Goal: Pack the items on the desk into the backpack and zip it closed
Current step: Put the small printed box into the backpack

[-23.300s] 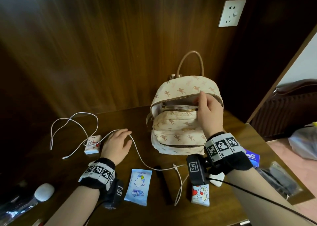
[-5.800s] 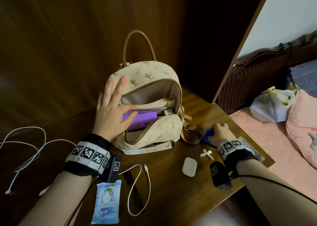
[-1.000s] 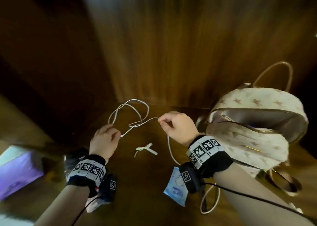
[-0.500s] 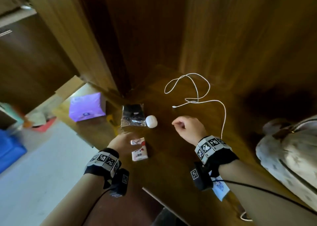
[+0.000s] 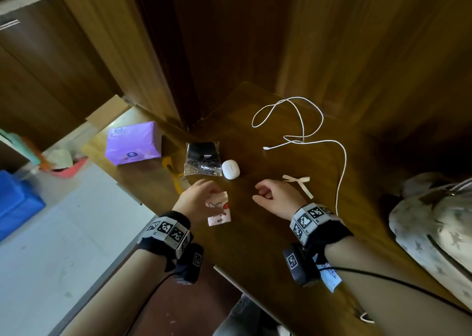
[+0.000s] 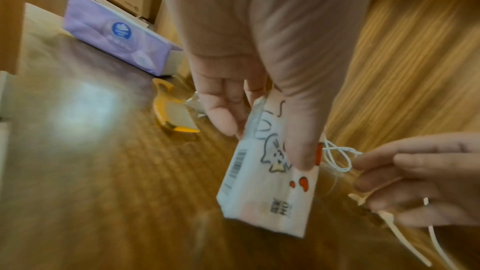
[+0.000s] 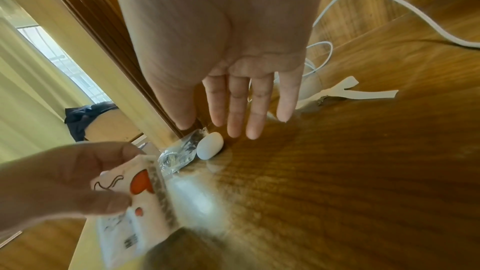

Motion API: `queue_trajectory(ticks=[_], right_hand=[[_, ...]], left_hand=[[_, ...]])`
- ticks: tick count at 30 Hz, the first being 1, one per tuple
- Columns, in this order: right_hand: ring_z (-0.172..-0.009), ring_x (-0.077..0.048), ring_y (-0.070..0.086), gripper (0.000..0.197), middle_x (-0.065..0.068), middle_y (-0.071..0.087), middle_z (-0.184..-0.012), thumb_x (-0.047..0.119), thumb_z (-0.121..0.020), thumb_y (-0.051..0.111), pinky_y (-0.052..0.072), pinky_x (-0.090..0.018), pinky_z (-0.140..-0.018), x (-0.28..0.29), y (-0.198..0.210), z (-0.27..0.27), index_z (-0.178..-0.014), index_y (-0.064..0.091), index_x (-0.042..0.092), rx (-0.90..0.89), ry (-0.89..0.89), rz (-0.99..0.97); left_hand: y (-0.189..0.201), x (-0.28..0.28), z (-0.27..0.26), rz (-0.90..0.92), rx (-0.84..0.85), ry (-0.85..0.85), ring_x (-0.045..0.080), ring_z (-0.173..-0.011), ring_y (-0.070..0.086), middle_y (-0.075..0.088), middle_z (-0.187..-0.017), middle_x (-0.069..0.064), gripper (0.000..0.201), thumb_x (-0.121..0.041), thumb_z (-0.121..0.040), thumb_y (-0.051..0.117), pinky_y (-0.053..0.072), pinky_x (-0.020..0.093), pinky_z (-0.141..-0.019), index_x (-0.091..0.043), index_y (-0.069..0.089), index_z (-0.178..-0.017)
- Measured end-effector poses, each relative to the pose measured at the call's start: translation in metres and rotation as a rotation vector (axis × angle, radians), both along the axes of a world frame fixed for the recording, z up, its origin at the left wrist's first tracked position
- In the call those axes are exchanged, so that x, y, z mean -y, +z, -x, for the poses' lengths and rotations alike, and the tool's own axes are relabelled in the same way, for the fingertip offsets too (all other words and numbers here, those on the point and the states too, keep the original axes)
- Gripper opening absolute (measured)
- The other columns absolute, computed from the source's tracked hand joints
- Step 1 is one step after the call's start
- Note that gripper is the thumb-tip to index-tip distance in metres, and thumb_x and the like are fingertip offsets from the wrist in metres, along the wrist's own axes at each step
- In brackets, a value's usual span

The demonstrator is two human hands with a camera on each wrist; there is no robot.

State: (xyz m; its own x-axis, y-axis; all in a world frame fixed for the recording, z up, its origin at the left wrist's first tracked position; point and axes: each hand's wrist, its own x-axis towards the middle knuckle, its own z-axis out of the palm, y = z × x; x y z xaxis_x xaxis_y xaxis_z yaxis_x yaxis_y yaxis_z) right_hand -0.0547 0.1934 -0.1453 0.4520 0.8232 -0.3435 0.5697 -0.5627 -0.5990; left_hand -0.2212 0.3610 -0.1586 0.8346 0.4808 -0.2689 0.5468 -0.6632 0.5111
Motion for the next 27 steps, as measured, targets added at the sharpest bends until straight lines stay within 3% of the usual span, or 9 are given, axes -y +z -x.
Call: queue_trajectory(ticks=[3, 6, 10, 15, 21, 24, 27], right_hand=[[-0.099, -0.010, 0.058, 0.045, 0.007, 0.059, -0.117, 0.045, -0.091, 0.053, 0.050, -0.032, -0.088, 0.004, 0.008, -0.004, -0.129, 0.049, 0.022, -0.014, -0.012, -0.027], [-0.097, -0.009, 0.060, 0.049, 0.008, 0.061, -0.115, 0.049, -0.090, 0.052, 0.051, -0.033, -0.086, 0.013, 0.022, -0.012, -0.130, 0.048, 0.023, -0.003, -0.063, -0.091], [-0.093, -0.009, 0.063, 0.044, 0.007, 0.065, -0.110, 0.042, -0.089, 0.056, 0.052, -0.033, -0.084, 0.032, 0.047, -0.029, -0.127, 0.052, 0.021, 0.048, -0.171, -0.222], [-0.089, -0.011, 0.062, 0.031, 0.004, 0.067, -0.103, 0.031, -0.091, 0.056, 0.050, -0.029, -0.080, 0.067, 0.085, -0.054, -0.120, 0.058, 0.019, 0.172, -0.280, -0.347], [-0.086, -0.017, 0.062, 0.026, -0.001, 0.067, -0.100, 0.028, -0.089, 0.058, 0.052, -0.039, -0.078, 0.126, 0.136, -0.082, -0.111, 0.057, 0.015, 0.358, -0.443, -0.397], [-0.081, -0.013, 0.060, 0.025, 0.000, 0.065, -0.098, 0.025, -0.087, 0.060, 0.052, -0.035, -0.074, 0.161, 0.166, -0.089, -0.110, 0.057, 0.015, 0.457, -0.559, -0.433], [-0.084, -0.011, 0.060, 0.030, 0.000, 0.064, -0.103, 0.024, -0.087, 0.062, 0.050, -0.027, -0.072, 0.198, 0.192, -0.090, -0.115, 0.056, 0.014, 0.508, -0.657, -0.465]], left_hand=[[0.018, 0.009, -0.021, 0.053, 0.106, 0.018, 0.012, -0.090, 0.055, 0.054, -0.097, -0.010, 0.038, -0.023, -0.078, 0.077, 0.037, 0.013, -0.065, -0.019, 0.058, -0.111], [0.038, 0.018, -0.047, 0.165, 0.223, 0.036, 0.004, -0.084, 0.059, 0.058, -0.095, -0.014, 0.034, -0.022, -0.079, 0.076, 0.042, 0.012, -0.065, -0.026, 0.055, -0.106], [0.063, 0.033, -0.086, 0.226, 0.376, -0.048, -0.001, -0.087, 0.062, 0.064, -0.100, -0.011, 0.032, -0.023, -0.081, 0.074, 0.050, 0.017, -0.071, -0.027, 0.057, -0.108], [0.097, 0.065, -0.138, 0.308, 0.516, -0.159, 0.004, -0.094, 0.064, 0.067, -0.102, -0.010, 0.035, -0.020, -0.081, 0.074, 0.054, 0.029, -0.084, -0.026, 0.058, -0.112], [0.140, 0.118, -0.198, 0.349, 0.683, -0.346, 0.002, -0.095, 0.064, 0.067, -0.104, -0.012, 0.030, -0.020, -0.085, 0.070, 0.054, 0.029, -0.085, -0.025, 0.058, -0.111], [0.160, 0.150, -0.220, 0.487, 0.740, -0.433, 0.005, -0.102, 0.062, 0.064, -0.110, -0.008, 0.027, -0.038, -0.092, 0.056, 0.054, 0.033, -0.087, -0.027, 0.054, -0.117], [0.175, 0.183, -0.237, 0.552, 0.782, -0.504, 0.012, -0.099, 0.061, 0.063, -0.102, -0.005, 0.032, -0.057, -0.086, 0.037, 0.053, 0.039, -0.085, -0.035, 0.053, -0.102]])
